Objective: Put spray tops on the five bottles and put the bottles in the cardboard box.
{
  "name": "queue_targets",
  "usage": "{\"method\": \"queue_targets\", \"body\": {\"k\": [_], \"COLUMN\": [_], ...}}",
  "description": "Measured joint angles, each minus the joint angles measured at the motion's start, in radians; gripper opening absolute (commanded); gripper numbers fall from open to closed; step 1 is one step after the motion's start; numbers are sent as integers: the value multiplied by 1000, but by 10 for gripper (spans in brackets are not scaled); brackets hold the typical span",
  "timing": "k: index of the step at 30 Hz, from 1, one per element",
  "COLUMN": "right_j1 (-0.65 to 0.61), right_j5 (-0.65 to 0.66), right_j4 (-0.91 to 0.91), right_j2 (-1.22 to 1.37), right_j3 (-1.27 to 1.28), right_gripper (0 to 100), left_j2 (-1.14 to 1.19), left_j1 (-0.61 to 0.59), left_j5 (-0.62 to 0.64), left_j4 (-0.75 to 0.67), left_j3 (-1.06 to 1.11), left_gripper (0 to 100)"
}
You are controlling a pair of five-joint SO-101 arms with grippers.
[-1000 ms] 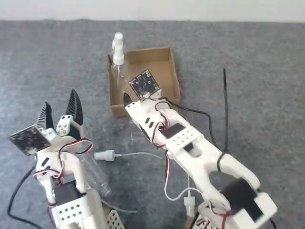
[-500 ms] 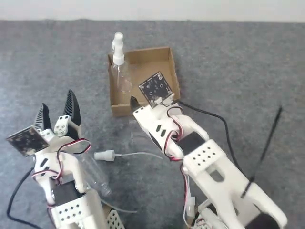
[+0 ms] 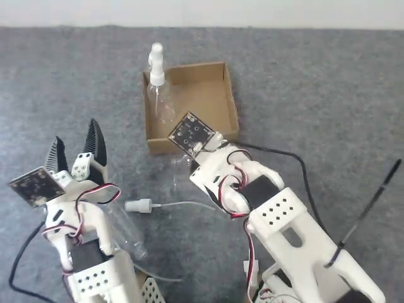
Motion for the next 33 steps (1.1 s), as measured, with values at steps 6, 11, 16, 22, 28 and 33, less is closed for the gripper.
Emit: {"method": "queue_targets", "body": {"k": [6, 11, 16, 22, 28, 33], "right_j1": [-14, -18, -18, -48, -107, -129], "right_j5": [3, 3, 3, 3, 3, 5], "right_j4": [203, 226, 264, 430, 483, 482], "right_j2": [0, 0, 89, 313, 463, 548], "right_j3": [-97, -103, -181, -341, -400, -428], "right_gripper": [195, 195, 236, 340, 341, 341], "left_j2": [0, 0, 0, 0, 0, 0], "left_j1": [0, 0, 0, 0, 0, 0], "left_j5": [0, 0, 0, -2, -2, -2], "left_j4": [0, 0, 0, 0, 0, 0], "left_j3": [0, 0, 0, 0, 0, 0], "left_gripper": [268, 268, 268, 268, 268, 268]}}
